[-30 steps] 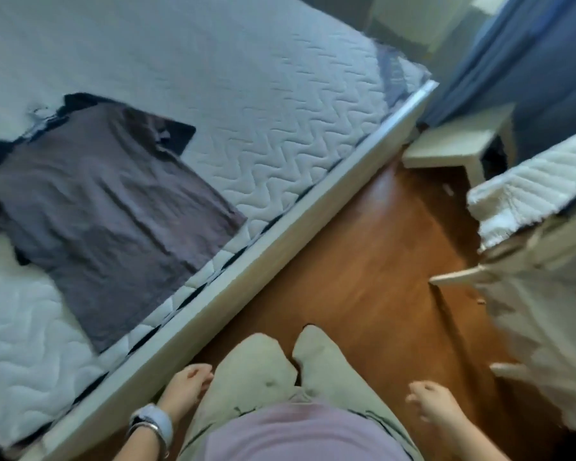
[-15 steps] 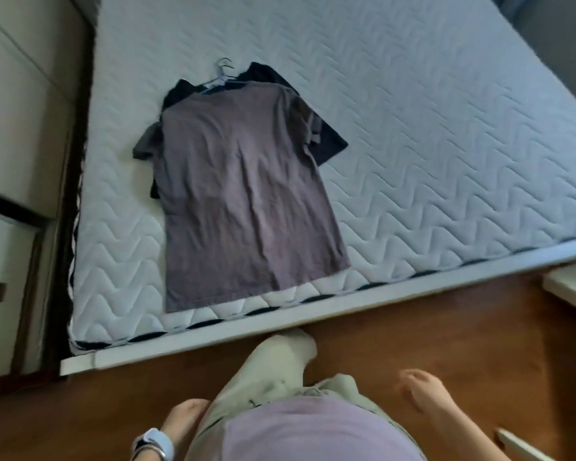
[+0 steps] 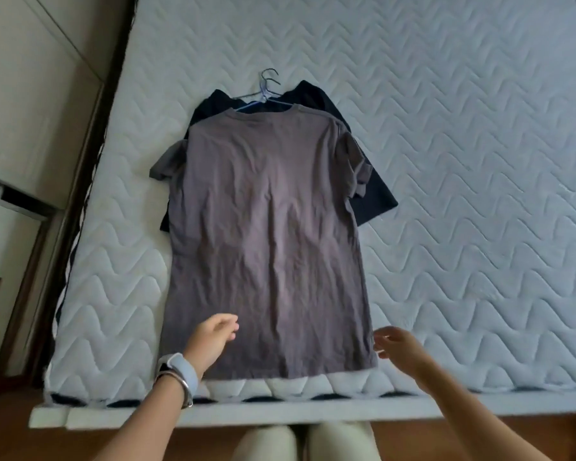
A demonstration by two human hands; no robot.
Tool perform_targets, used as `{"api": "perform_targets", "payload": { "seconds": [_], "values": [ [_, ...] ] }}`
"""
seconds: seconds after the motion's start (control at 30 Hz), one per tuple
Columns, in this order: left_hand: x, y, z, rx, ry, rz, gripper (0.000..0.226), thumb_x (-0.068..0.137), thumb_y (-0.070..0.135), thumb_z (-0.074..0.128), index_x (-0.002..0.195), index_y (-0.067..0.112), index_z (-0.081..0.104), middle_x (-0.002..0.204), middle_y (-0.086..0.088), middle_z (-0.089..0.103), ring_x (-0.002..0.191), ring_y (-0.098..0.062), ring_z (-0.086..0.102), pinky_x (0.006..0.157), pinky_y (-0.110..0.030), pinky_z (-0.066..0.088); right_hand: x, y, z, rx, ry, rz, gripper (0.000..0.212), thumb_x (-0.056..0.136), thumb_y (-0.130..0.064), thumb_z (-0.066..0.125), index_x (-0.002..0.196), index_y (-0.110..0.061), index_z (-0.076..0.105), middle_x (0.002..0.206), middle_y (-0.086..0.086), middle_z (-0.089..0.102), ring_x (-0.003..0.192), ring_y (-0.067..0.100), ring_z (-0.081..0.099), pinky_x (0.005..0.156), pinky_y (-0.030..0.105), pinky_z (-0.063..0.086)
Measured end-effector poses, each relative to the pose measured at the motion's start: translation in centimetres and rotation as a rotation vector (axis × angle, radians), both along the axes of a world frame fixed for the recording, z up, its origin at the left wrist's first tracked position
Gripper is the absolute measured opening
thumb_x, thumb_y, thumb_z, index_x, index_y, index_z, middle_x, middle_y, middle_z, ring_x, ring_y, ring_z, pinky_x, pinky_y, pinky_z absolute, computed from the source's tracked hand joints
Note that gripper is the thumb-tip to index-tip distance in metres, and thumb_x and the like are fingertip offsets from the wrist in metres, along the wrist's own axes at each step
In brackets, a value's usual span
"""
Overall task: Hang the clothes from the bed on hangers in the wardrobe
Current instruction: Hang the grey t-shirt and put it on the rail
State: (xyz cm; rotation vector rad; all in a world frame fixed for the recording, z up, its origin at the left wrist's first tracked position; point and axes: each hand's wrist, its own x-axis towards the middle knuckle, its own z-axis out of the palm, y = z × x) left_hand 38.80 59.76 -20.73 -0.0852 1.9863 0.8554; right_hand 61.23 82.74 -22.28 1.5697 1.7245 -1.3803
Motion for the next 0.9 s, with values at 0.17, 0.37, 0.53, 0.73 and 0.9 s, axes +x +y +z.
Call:
{"api": "perform_targets", "payload": {
  "seconds": [0.17,0.37,0.53,0.73,0.9],
  "values": [
    [-10.1,12.1,-5.5,0.033,0.281,-0.115,0.027,0.092,0.010,0.050,0.117,0.003,0.059,0.121,-0.016,0.063,0.114,-0.026,0.058,0.095,-0.026,0.039,-14.2,10.5,-2.8,0.150,0.034,0.337,0.020,0.091,-0.011,0.045,0.087,-0.001,0.062,0.097,0.016,0.063,0.092,0.025,0.059,0.085,0.034,0.045],
    [-21.5,24.6,-15.1,-0.024,0.610,-0.371,0.049,0.096,0.024,0.042,0.142,0.008,0.033,0.153,-0.006,0.029,0.143,-0.020,0.023,0.115,-0.031,0.017,-30.8,20.3,-7.1,0.465,0.135,0.532,0.030,0.094,-0.014,0.041,0.113,-0.003,0.060,0.117,0.015,0.063,0.110,0.035,0.056,0.088,0.033,0.045],
    [-26.4,27.6,-22.8,-0.346,0.863,-0.634,0.069,0.090,0.050,0.016,0.148,0.012,0.015,0.158,-0.004,0.014,0.146,-0.018,0.012,0.117,-0.040,0.006,-42.1,25.3,-12.1,0.595,0.261,0.615,0.041,0.091,-0.018,0.045,0.131,-0.010,0.048,0.136,0.013,0.044,0.127,0.030,0.039,0.106,0.039,0.036],
    [-26.4,27.0,-25.2,-0.301,1.033,-0.643,0.063,0.084,0.041,0.036,0.137,0.007,0.042,0.145,-0.010,0.045,0.136,-0.018,0.027,0.109,-0.042,0.019,-54.1,29.7,-15.4,0.772,0.329,0.641,0.051,0.093,-0.021,0.044,0.141,-0.011,0.032,0.146,0.012,0.034,0.135,0.031,0.030,0.110,0.042,0.026],
    [-26.5,26.9,-25.4,-0.285,1.018,-0.663,0.065,0.080,0.040,0.040,0.137,0.008,0.039,0.146,-0.009,0.043,0.137,-0.019,0.027,0.113,-0.037,0.010,-57.5,30.9,-16.0,0.711,0.268,0.660,0.043,0.094,-0.031,0.045,0.134,-0.017,0.042,0.128,0.010,0.055,0.121,0.030,0.046,0.101,0.042,0.030]
  ]
}}
